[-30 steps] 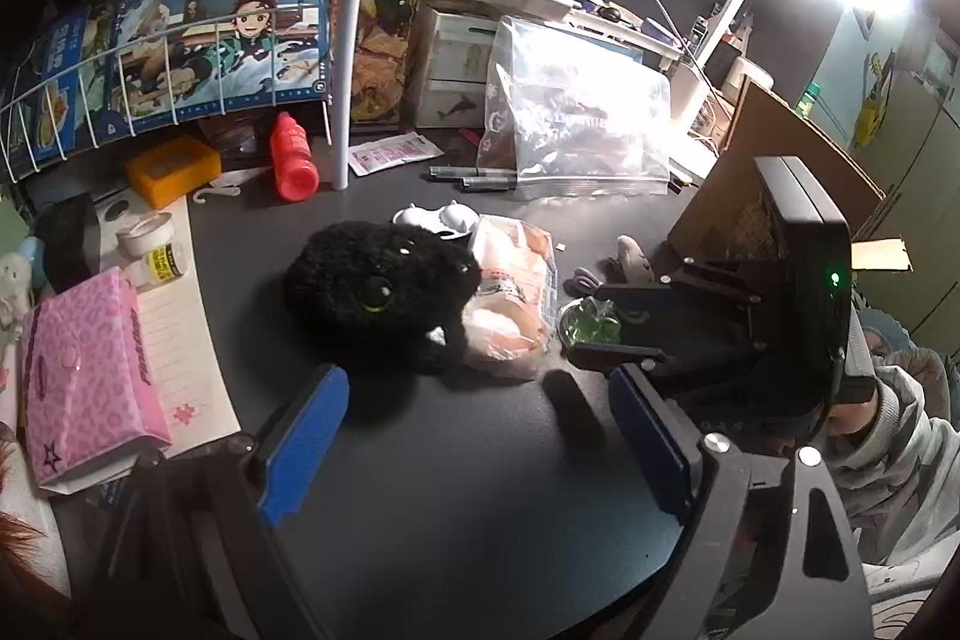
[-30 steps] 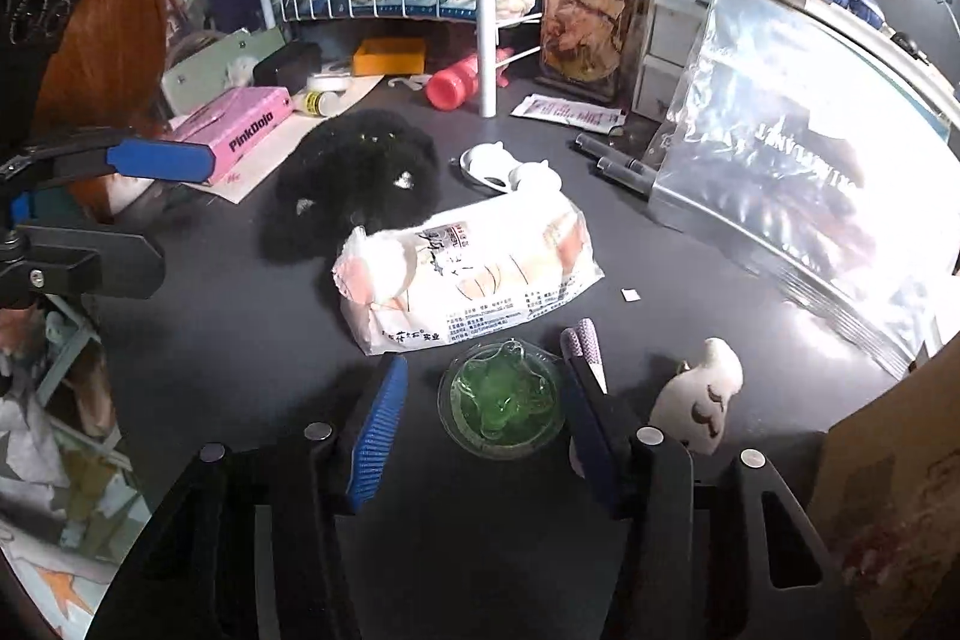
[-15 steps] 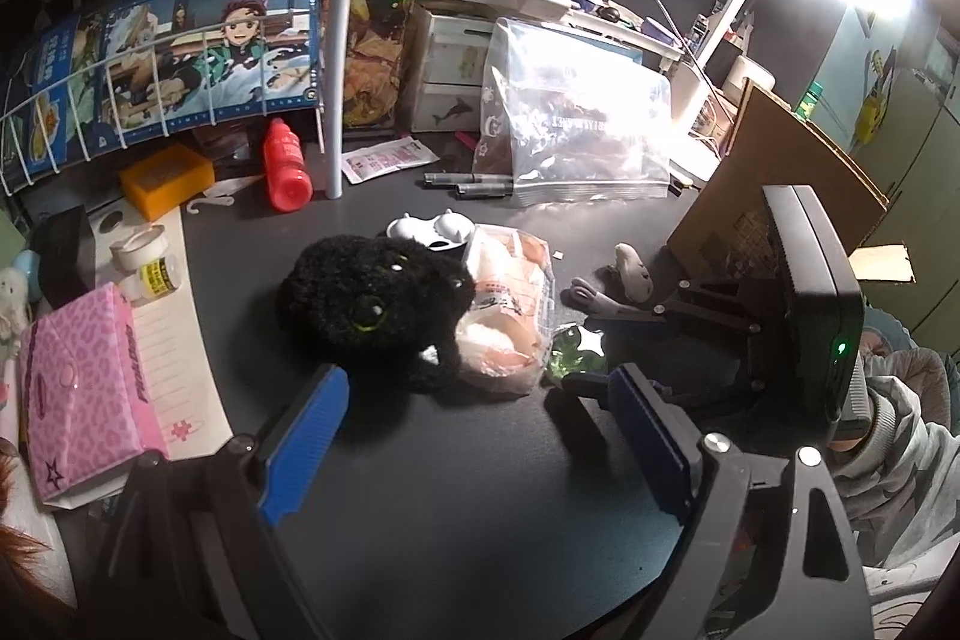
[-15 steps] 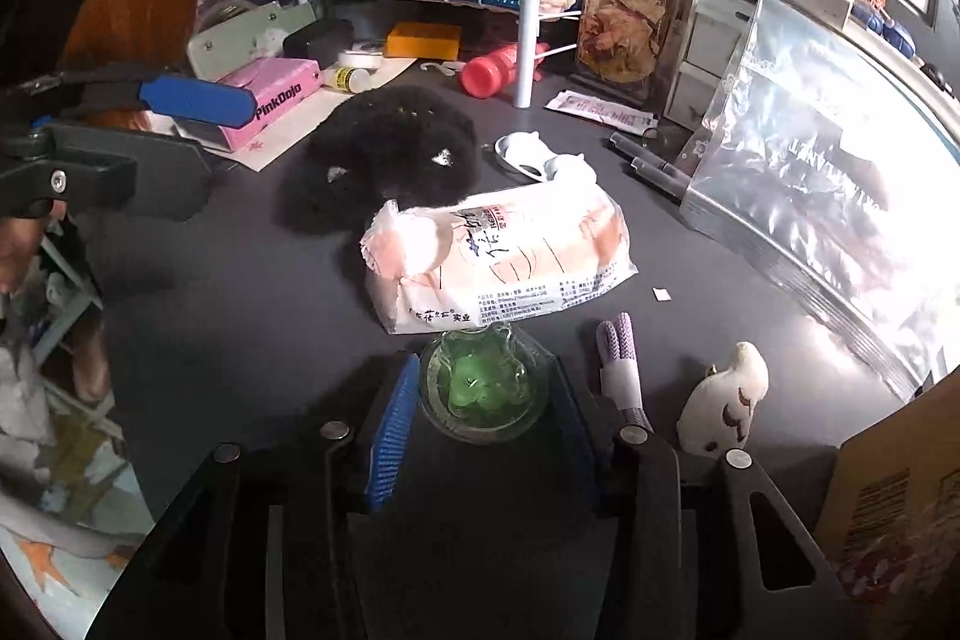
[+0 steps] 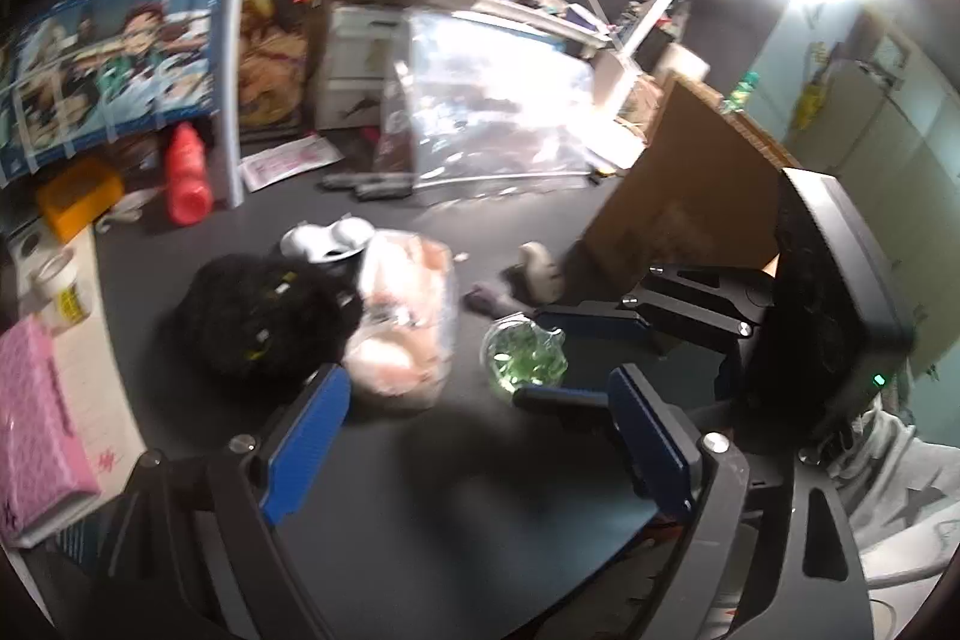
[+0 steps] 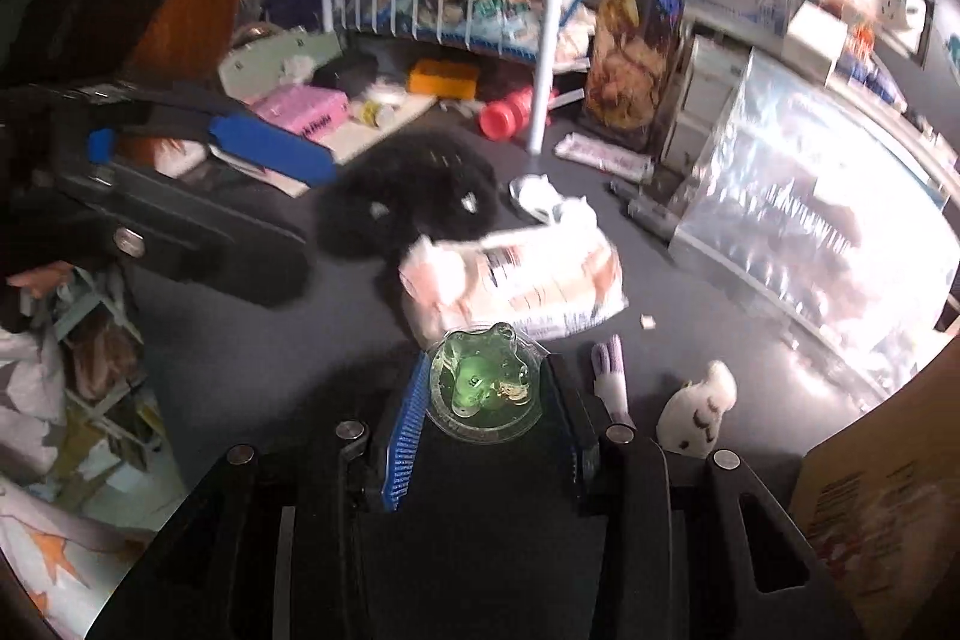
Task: Organize objects
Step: 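Close the right gripper on the green jelly cup and lift it, then carry the jelly cup into the cardboard box and open the right gripper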
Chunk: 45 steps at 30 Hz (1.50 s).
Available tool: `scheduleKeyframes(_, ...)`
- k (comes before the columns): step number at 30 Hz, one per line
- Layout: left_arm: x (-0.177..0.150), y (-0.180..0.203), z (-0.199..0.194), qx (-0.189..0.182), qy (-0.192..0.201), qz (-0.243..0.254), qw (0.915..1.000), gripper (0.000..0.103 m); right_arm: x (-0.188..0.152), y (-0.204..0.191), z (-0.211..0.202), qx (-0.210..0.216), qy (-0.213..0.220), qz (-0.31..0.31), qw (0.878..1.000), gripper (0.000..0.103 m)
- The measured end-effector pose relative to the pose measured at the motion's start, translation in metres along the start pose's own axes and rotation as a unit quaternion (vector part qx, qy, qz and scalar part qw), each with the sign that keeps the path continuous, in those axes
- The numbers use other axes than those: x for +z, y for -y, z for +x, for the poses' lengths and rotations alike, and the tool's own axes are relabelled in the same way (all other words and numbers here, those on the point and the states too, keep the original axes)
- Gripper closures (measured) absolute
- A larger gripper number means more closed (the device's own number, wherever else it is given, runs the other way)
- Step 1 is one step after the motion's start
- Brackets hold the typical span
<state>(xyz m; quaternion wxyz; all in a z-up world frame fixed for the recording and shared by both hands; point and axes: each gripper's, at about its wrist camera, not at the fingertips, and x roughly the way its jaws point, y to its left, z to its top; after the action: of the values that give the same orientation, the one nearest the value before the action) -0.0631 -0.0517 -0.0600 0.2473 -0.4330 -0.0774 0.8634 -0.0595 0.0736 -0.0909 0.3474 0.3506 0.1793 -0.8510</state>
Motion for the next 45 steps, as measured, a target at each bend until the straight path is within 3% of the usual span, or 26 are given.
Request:
scheduleKeyframes(9,0.028,0.027,-0.009,-0.074,-0.005,0.028,0.9969,0.049,0.023,-0.026,-0.060,-0.038,0.076,-0.060,0.995,0.069)
scheduleKeyframes(15,0.044,0.049,-0.021,-0.096,0.011,0.047,0.9942,0.067,0.032,-0.029,-0.085,-0.073,0.102,-0.081,0.989,0.069)
scheduleKeyframes(22,0.069,0.078,-0.025,-0.091,0.022,0.082,0.9923,0.067,0.037,-0.015,-0.110,-0.103,0.116,-0.075,0.985,0.069)
scheduleKeyframes(30,0.109,0.121,-0.002,-0.103,0.016,0.121,0.9872,0.067,0.036,0.025,-0.143,-0.134,0.115,-0.042,0.983,0.069)
scheduleKeyframes(37,0.140,0.163,0.037,-0.112,-0.009,0.148,0.9825,0.067,0.023,0.071,-0.164,-0.153,0.097,0.004,0.984,0.069)
scheduleKeyframes(45,0.153,0.195,0.088,-0.108,-0.054,0.164,0.9790,0.067,-0.001,0.124,-0.168,-0.152,0.050,0.080,0.984,0.069)
